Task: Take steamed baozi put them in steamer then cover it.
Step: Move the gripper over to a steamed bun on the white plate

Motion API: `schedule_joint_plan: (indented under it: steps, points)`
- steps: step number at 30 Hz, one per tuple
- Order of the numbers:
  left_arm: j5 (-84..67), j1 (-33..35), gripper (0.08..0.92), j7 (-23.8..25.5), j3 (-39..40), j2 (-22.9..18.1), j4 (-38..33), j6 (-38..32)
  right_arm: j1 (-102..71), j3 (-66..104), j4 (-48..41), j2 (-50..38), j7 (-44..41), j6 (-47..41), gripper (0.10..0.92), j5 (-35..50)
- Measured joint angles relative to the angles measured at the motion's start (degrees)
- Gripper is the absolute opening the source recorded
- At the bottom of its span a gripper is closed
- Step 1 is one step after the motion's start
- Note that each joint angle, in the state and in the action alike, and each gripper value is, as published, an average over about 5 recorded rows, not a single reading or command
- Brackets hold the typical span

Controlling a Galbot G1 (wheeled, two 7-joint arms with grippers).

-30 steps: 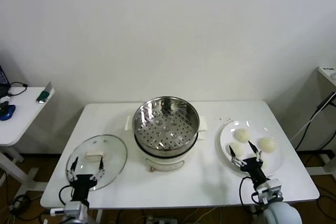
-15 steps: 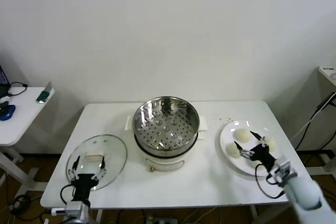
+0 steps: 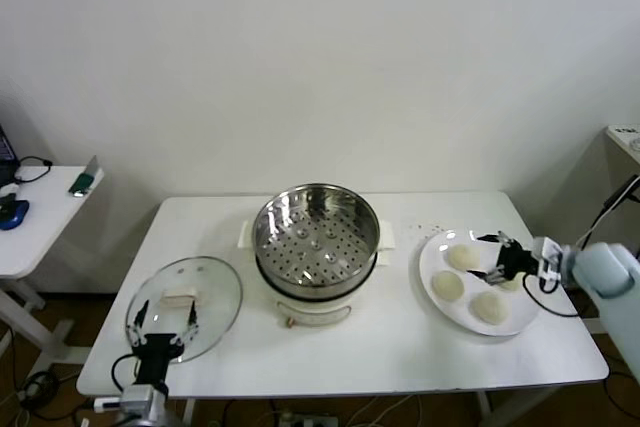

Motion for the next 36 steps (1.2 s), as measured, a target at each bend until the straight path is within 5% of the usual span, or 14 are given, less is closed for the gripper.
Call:
schedule_joint_plan:
  steps: [14, 36]
  points:
    - [0.1, -1.0, 0.823, -0.2, -0.1, 0.1, 0.1, 1.1, 21.0, -23.3, -17.4, 7.5, -7.0, 2.4, 0.823, -6.5]
    - [0.0, -1.8, 0.823, -0.3, -0.4, 1.1, 1.1, 1.6, 25.3, -28.2, -32.2, 19.0, -7.6, 4.8, 0.823, -13.6]
